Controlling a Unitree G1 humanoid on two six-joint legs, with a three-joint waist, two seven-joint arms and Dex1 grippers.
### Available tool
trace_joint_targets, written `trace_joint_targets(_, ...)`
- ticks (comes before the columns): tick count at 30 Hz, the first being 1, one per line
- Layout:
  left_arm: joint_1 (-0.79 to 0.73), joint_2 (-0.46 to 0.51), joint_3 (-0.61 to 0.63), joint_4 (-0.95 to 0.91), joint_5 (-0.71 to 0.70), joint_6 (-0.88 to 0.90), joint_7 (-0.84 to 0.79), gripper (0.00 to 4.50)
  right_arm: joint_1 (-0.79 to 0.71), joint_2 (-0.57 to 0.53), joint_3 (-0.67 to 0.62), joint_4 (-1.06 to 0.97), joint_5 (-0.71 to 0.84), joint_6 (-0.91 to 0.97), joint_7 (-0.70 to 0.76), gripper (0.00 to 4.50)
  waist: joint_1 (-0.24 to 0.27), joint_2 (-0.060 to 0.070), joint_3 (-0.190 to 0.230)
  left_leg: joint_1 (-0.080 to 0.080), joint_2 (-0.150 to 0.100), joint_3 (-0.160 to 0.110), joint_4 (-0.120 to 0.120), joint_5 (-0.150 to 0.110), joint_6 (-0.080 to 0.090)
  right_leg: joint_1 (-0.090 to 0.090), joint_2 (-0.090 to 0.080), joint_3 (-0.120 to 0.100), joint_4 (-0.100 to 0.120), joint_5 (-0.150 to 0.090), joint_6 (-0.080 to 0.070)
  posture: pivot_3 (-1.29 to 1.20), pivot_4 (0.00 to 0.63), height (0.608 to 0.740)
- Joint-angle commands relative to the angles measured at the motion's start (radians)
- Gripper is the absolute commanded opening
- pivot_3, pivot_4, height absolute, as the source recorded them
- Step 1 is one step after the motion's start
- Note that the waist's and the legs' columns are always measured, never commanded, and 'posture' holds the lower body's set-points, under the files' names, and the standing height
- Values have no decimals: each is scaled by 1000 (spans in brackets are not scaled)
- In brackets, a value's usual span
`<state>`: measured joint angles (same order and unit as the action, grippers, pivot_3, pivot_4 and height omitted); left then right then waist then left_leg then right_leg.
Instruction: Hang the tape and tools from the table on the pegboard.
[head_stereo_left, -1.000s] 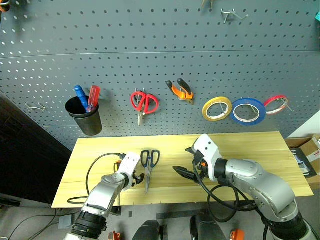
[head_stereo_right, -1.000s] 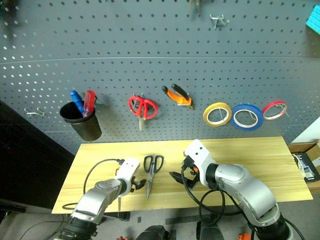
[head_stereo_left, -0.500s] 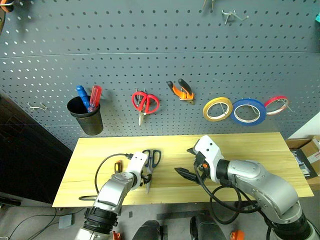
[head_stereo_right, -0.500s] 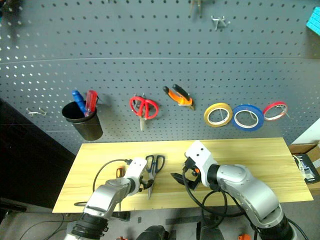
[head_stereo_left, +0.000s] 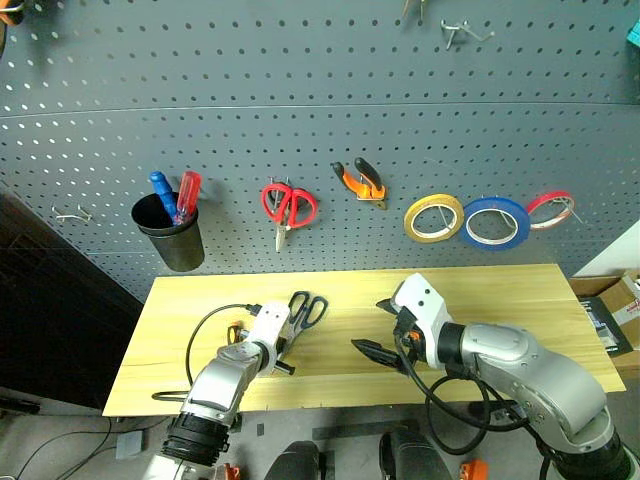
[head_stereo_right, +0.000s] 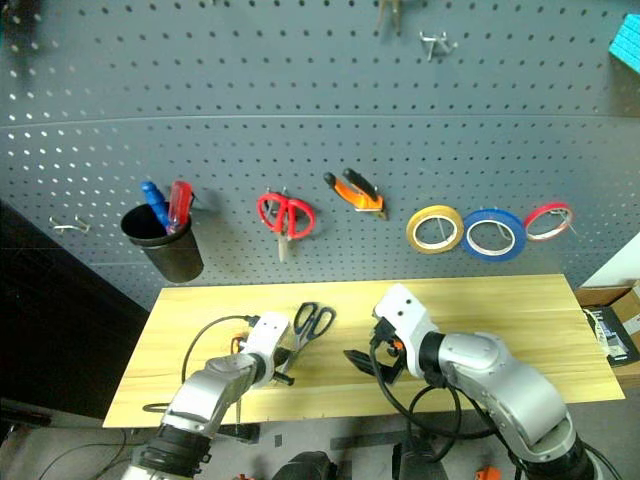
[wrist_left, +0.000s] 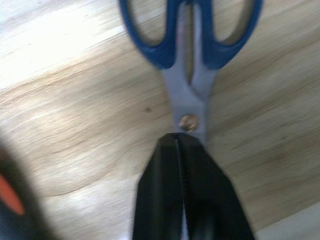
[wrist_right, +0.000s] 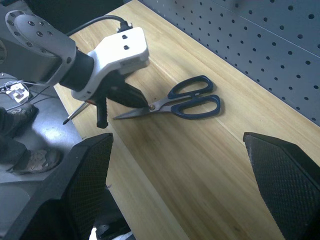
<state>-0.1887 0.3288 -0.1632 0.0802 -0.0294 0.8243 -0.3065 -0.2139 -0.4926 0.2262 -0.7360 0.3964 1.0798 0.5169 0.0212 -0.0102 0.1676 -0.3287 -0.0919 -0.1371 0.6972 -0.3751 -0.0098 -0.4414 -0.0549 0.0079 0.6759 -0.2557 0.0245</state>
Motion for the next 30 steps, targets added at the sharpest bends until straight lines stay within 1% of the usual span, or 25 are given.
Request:
trace_joint_targets(1, 24, 29, 27, 12, -7, -73, -37, 24, 12, -13, -12, -51, -3, -40, -16, 4500, 0, 0, 0, 0, 0, 0, 0, 0, 0, 0, 0, 0, 0, 0, 0, -14, 163, 740)
trace_joint_targets(4, 52, 58, 64, 9, -12, -146, -49, 24, 27, -22, -1, -55, -40, -94, -39, 4500, 0, 0, 0, 0, 0, 0, 0, 0, 0, 0, 0, 0, -1, 0, 0, -14, 163, 740)
trace_joint_targets(6, 82, 94, 61, 0, 9, -238, -63, 24, 40, -28, 11, -52, -72, -164, -44, 4500, -1, 0, 0, 0, 0, 0, 0, 0, 0, 0, 0, 0, -1, 0, 0, -11, 163, 740)
trace_joint_targets(8, 110, 116, 67, -2, 16, -289, -68, 24, 50, -41, 30, -49, -93, -207, -36, 4500, -2, 0, 0, 0, 0, 0, -1, 0, 0, 0, 0, 0, -1, 0, 0, -6, 160, 740)
trace_joint_targets(10, 120, 118, 83, -3, 3, -313, -71, 24, 55, -46, 43, -48, -87, -228, -19, 4500, -1, 0, 0, 0, 0, 0, -1, 0, 0, 0, 0, 0, -2, 0, 0, -2, 158, 740)
trace_joint_targets(13, 120, 115, 114, -32, -16, -397, -75, 24, 53, -46, 50, -48, -82, -249, -5, 4500, 2, -1, -1, 0, 0, -1, -1, 0, 0, 0, 0, -1, -2, 0, 0, 0, 157, 740)
trace_joint_targets(16, 121, 118, 139, -80, -49, -394, -105, 604, 49, -42, 36, -41, -78, -256, -6, 4500, 2, -2, -1, -1, 0, -1, 0, 0, 0, 0, 0, -1, -2, 0, 0, 1, 157, 740)
trace_joint_targets(17, 122, 118, 140, -89, -51, -388, -108, 895, 50, -43, 33, -40, -77, -258, -5, 4500, 2, -2, -1, -1, 0, -1, 0, 0, 0, 0, 0, -1, -2, 0, 0, 4, 156, 740)
trace_joint_targets(20, 113, 123, 90, -125, -35, -275, -126, 1779, 60, -59, 14, -55, -43, -231, 17, 4500, 1, -2, -1, -1, 0, -1, -1, 0, 0, 0, 0, -1, -2, 0, 0, 7, 157, 740)
trace_joint_targets(22, 105, 122, 71, -135, -22, -234, -126, 2401, 63, -68, 9, -64, -28, -229, 29, 4500, 1, -2, -1, -1, 0, -1, -1, 0, 0, 0, 0, -1, -2, 0, 0, 7, 157, 740)
trace_joint_targets(26, 61, 93, 22, -89, 0, -194, -112, 3586, 69, -75, -19, -74, 15, -208, 44, 4500, 2, -2, -1, -1, 0, -1, -1, 0, 0, 0, 0, -1, -2, 0, 0, -4, 159, 740)
trace_joint_targets(30, 10, 62, -11, -37, 6, -142, -114, 3586, 79, -88, -11, -89, 20, -203, 40, 4500, 1, -3, -2, 0, 0, -1, 0, 0, 0, 1, 0, -1, -2, 0, 0, -14, 160, 740)
